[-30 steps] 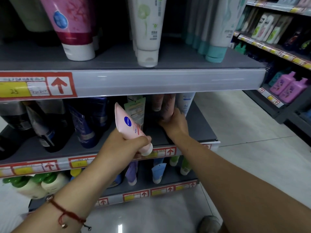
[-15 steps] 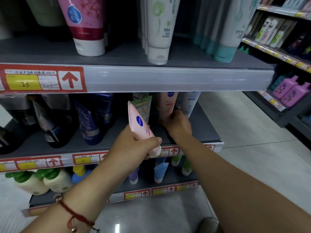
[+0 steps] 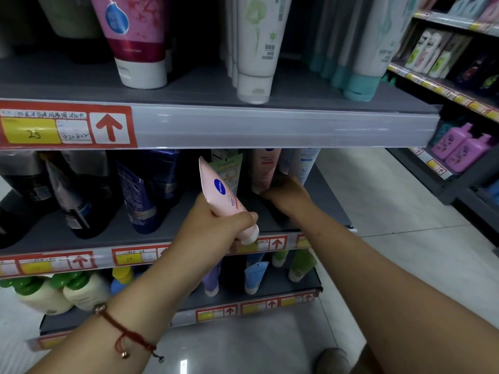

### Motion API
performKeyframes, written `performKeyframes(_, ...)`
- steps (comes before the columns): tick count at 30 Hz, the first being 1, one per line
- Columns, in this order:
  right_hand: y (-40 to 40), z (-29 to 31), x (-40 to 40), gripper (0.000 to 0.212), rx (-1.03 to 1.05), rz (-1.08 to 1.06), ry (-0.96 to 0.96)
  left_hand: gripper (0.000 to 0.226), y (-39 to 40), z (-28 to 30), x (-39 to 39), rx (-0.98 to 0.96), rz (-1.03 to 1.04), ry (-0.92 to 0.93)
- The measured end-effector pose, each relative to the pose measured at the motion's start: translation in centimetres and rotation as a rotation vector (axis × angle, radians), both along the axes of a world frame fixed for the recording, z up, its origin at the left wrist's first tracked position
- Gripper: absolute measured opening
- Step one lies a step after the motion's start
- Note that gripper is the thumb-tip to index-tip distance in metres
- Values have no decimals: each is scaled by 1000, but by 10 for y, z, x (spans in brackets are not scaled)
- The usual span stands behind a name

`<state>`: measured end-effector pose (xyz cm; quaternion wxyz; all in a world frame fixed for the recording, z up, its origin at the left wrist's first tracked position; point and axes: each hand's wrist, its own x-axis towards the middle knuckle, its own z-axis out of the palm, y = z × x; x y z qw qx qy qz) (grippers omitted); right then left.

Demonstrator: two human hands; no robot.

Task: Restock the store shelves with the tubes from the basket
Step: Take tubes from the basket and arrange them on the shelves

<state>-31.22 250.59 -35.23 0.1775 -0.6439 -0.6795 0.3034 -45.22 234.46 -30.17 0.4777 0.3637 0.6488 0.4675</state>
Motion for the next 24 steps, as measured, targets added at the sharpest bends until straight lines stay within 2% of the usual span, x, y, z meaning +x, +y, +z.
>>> performKeyframes(2,-15,20,12,35,-52,167,-57,77,2,0,5,23,-6,1)
performKeyframes(3,-25,29,19,33,-122,238,-3,77,3,-1,8,31,-11,3)
performKeyframes(6,-57,48,29,58,-309,498,235,71,6,-3,18,63,-25,50)
performKeyframes(9,-69,46,28,53,-213,591,265,60,10,-3,29,119,-19,154)
performKeyframes(12,-66,42,29,47,19,565,202,60,14,-2,36,159,-38,227)
performKeyframes(14,-59,37,31,43,101,493,147,63,15,-1,37,183,-54,283)
performKeyframes(17,-46,22,30,43,102,328,96,62,11,4,28,220,-17,493)
performKeyframes(21,-30,5,25,46,85,231,67,43,4,20,6,323,122,725)
performKeyframes(24,-27,-1,20,51,57,171,117,51,7,23,-8,323,169,837)
